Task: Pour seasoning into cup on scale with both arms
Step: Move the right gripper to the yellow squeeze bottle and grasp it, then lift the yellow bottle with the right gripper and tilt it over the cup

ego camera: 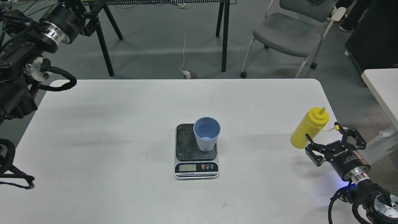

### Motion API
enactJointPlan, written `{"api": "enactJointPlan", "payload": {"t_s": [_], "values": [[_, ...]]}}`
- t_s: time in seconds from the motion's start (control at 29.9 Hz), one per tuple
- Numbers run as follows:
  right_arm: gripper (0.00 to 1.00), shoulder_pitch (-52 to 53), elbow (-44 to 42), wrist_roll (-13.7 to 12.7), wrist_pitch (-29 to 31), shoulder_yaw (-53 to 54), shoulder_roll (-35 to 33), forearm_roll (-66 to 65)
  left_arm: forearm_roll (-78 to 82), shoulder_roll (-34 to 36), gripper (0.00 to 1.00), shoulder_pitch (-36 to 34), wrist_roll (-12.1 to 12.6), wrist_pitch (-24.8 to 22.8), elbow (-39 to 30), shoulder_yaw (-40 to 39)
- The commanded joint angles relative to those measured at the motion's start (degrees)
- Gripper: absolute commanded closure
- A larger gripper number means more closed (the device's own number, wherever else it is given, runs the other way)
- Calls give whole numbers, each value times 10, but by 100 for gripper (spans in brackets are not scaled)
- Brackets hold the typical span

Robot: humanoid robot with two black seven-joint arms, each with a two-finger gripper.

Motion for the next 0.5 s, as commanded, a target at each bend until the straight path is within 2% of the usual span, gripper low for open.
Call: {"api": "enactJointPlan", "payload": {"t_s": [0.0,0.47], "values": [[0,8,-18,1,0,1,8,-4,1,0,1,0,0,0,0,1],[2,48,-55,13,0,0,60,-36,2,-3,1,0,0,0,0,2]]}}
